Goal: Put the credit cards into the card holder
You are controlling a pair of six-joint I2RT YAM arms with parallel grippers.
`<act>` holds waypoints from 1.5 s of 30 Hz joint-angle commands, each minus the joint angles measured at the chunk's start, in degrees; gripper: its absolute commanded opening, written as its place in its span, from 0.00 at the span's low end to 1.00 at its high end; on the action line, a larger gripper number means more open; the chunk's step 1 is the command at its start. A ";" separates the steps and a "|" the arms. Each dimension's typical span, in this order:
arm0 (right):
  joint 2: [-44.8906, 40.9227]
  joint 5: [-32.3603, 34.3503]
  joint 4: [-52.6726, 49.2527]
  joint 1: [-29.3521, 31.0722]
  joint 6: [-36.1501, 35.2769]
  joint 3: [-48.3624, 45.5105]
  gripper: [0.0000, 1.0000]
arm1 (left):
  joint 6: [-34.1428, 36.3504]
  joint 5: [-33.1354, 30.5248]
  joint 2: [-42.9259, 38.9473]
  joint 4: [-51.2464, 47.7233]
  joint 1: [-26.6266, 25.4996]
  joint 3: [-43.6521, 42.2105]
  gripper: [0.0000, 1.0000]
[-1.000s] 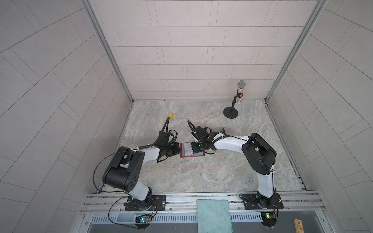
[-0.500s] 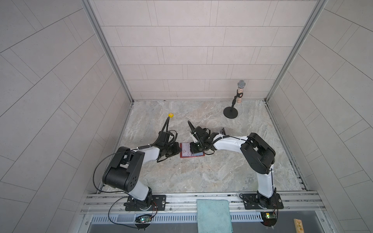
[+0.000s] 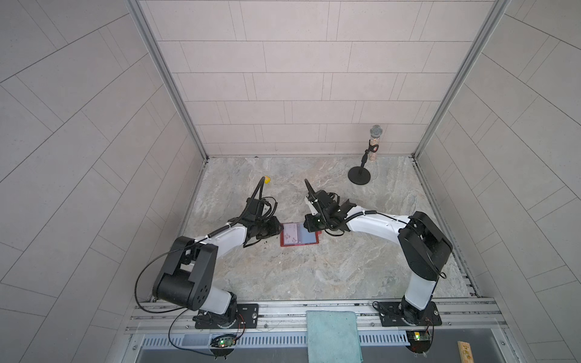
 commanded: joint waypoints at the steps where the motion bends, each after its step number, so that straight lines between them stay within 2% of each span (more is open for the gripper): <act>1: -0.44 0.45 -2.31 -0.60 -1.67 -0.90 0.20 | 1.53 0.80 -1.40 -2.78 -0.90 1.94 0.33; 13: 3.39 1.06 -3.05 -1.22 -1.26 -1.54 0.13 | -2.37 6.63 5.64 4.56 -7.15 4.51 0.35; 20: 4.27 2.92 -4.24 -1.31 -1.44 -1.66 0.10 | -4.93 8.44 10.96 9.54 -8.91 5.44 0.37; 36: 6.48 2.02 -3.67 -1.39 -1.26 -2.43 0.05 | -6.65 9.27 17.15 12.74 -10.50 7.06 0.37; 42: 6.56 1.65 -3.33 -1.40 -1.17 -2.48 0.05 | -7.02 9.67 17.97 13.67 -10.83 6.93 0.36; 45: 6.44 1.54 -3.32 -1.40 -1.08 -2.45 0.05 | -7.62 10.02 18.25 14.47 -10.82 6.80 0.28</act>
